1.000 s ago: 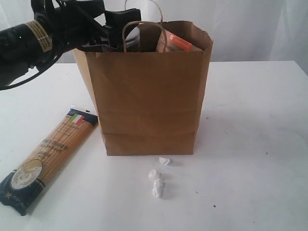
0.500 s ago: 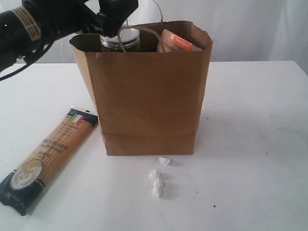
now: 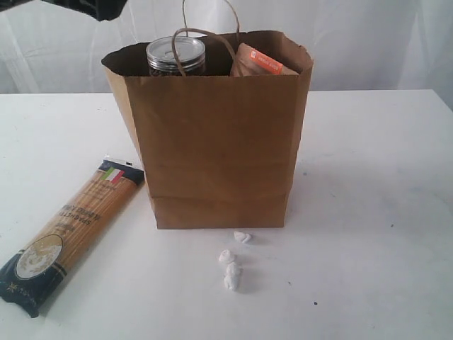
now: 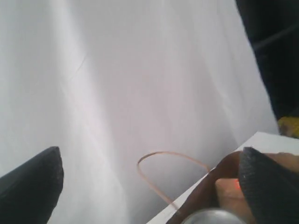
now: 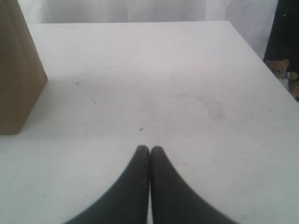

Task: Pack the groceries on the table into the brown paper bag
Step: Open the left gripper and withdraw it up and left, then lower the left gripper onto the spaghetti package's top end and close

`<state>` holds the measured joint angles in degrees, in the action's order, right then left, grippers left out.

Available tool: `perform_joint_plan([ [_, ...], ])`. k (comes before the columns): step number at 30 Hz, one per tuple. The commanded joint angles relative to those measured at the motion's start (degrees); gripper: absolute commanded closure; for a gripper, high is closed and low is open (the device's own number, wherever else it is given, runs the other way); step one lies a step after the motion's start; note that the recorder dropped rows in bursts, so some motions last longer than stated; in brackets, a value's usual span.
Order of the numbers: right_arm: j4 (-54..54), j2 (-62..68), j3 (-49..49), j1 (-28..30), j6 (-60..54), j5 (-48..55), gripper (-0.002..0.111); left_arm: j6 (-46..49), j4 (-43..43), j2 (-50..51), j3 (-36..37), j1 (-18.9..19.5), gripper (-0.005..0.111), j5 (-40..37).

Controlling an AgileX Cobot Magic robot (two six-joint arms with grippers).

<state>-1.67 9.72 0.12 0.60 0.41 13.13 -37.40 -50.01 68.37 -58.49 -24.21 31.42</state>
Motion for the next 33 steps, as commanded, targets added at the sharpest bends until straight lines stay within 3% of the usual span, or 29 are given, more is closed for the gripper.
perform_joint_plan([
  [1, -0.3, -0.3, -0.1, 0.0, 0.0, -0.4, 0.108, 0.3, -0.6, -6.2, -0.3, 0.1, 0.002, -18.3],
  [7, -0.3, -0.3, -0.1, 0.0, 0.0, -0.4, 0.108, 0.4, -0.6, -10.0, -0.2, 0.1, 0.002, -45.6],
  [11, -0.3, -0.3, -0.1, 0.0, 0.0, -0.4, 0.108, 1.4, -0.4, -9.3, -0.2, 0.1, 0.002, -53.5],
  [17, -0.3, -0.3, -0.1, 0.0, 0.0, -0.4, 0.108, 5.5, 8.1, -5.5, -0.2, 0.1, 0.002, -53.3],
  [27, -0.3, -0.3, -0.1, 0.0, 0.0, -0.4, 0.108, 12.3, 13.6, 14.6, -0.2, 0.1, 0.002, -57.1],
  [30, -0.3, -0.3, -0.1, 0.0, 0.0, -0.4, 0.108, 24.8, 26.0, 20.7, -0.3, 0.1, 0.002, -55.0],
  [33, -0.3, -0.3, -0.1, 0.0, 0.0, -0.4, 0.108, 32.4, 28.6, 24.4, -0.3, 0.1, 0.002, -50.0],
])
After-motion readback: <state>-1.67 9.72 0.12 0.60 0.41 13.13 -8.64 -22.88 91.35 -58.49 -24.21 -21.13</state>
